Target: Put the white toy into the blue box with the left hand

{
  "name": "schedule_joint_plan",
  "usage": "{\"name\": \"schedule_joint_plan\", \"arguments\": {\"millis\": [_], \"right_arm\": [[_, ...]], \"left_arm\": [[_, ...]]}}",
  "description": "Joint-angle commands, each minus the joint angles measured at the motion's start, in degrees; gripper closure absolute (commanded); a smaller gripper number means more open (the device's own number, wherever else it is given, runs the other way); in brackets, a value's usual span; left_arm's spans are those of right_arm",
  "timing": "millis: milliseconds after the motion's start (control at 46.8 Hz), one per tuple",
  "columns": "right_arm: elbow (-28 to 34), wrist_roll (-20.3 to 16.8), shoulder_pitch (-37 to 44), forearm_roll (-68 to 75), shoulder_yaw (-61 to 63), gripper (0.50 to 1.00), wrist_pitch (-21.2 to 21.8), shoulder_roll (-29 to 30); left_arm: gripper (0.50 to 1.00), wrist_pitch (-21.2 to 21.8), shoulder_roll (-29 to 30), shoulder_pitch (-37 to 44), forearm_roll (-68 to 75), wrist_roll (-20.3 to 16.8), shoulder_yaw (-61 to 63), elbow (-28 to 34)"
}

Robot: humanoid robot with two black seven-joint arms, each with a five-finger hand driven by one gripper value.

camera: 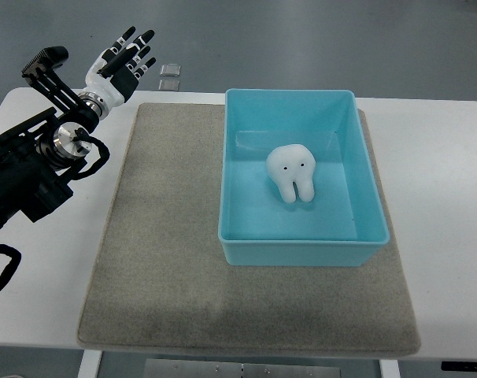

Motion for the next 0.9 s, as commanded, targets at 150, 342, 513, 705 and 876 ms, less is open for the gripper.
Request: {"name": "schedule_joint_plan", "arguments": {"millis": [150,342,513,705,876], "right_arm": [[0.00,0.02,0.03,0.00,0.00,0.564,0.00,0.00],[0.00,-0.07,0.03,0.00,0.00,0.564,0.00,0.00],[0.09,-0.07,-0.05,0.00,0.09,0.564,0.44,0.00],[0.18,-0.07,-0.05,-0.26,0.00,0.564,0.70,0.00],[0.18,-0.07,-0.14,-0.62,-0.09,0.564,0.35,0.00]], "left_arm": [[0.510,0.24,-1.13,0.09,0.03,-0.25,-8.92,0.12],[0.512,0.41,-1.05,0.09,-0.06,-0.77,-9.81,0.12],[0.510,0.41,-1.48,0.88,0.03,-0.77,-9.81,0.12],[0.510,0.41,-1.57,0.88,0.11,-0.77,-9.72,0.12],[0.510,0.41,-1.57,0.88,0.11,-0.77,-9.72,0.12]]}}
